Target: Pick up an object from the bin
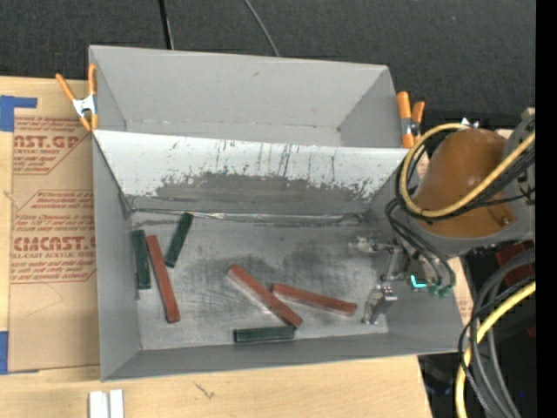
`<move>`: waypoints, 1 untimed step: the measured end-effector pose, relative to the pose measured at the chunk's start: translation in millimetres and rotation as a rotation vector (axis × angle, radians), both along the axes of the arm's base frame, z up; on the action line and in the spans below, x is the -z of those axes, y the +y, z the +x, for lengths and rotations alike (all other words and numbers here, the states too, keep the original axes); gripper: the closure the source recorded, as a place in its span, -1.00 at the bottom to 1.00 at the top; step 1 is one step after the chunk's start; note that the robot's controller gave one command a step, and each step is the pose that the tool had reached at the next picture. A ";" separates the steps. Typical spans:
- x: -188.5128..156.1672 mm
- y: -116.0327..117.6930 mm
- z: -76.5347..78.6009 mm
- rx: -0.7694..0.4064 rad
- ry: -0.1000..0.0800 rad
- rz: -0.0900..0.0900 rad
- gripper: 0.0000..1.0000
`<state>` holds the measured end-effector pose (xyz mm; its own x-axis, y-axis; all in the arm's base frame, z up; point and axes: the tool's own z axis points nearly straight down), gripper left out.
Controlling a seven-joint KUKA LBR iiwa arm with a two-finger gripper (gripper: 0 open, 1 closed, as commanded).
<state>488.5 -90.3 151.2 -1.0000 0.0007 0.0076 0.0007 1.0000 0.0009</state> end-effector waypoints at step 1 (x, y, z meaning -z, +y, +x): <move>-3.8 0.3 2.1 -0.001 -0.008 -0.001 -1.00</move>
Offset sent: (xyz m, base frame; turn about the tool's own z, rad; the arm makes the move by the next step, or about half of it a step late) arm 0.0089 0.0073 -0.0811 -0.0564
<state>490.6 -90.0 155.0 -1.0000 -0.0005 -0.0001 -0.0005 1.0000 -0.0004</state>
